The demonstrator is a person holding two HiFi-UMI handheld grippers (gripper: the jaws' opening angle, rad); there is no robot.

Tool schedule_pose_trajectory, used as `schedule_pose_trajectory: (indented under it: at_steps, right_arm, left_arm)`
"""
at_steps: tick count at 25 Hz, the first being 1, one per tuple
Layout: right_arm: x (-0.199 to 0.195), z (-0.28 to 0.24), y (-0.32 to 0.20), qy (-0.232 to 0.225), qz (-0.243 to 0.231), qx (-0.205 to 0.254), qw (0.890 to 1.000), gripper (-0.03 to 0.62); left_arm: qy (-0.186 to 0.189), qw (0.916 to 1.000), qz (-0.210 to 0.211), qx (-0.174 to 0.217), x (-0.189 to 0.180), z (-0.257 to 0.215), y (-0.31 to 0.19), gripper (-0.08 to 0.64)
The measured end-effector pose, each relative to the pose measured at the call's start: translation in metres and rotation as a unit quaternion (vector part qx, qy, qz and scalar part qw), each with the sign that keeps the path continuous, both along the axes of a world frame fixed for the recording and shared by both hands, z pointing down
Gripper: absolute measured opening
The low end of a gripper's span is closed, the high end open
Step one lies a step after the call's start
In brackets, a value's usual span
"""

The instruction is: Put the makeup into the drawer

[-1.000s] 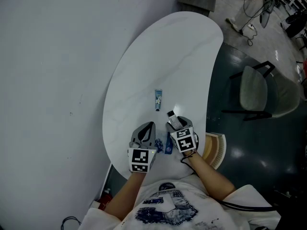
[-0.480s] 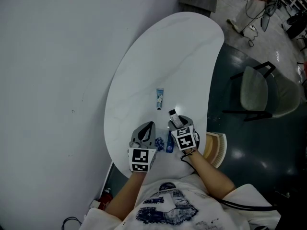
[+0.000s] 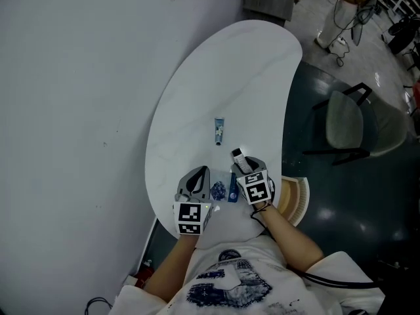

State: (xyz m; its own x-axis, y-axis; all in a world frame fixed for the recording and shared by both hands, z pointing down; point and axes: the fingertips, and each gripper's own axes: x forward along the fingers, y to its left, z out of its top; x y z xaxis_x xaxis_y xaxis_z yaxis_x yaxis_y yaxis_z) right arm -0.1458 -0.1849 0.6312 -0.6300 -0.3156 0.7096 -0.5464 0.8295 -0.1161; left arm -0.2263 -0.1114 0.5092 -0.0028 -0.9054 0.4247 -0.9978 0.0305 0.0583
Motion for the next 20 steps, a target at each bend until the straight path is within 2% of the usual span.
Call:
schedule_pose_trajectory:
  at_steps: [7,20]
  right_arm:
    - [0.015,-0.03,0.03,-0.01,0.024,0.016,1.0,0.187]
    - [0.036,-0.081,0.119,-0.025,0.063,0.04,0.997,0.187]
  left_arm:
    - [-0.005,0.9996,0.022,0.017,0.008,-0.02,0.027,0.034]
    - [-0.001,0.9976,0.058,0.039,0.021,-0.046,0.111,0.034]
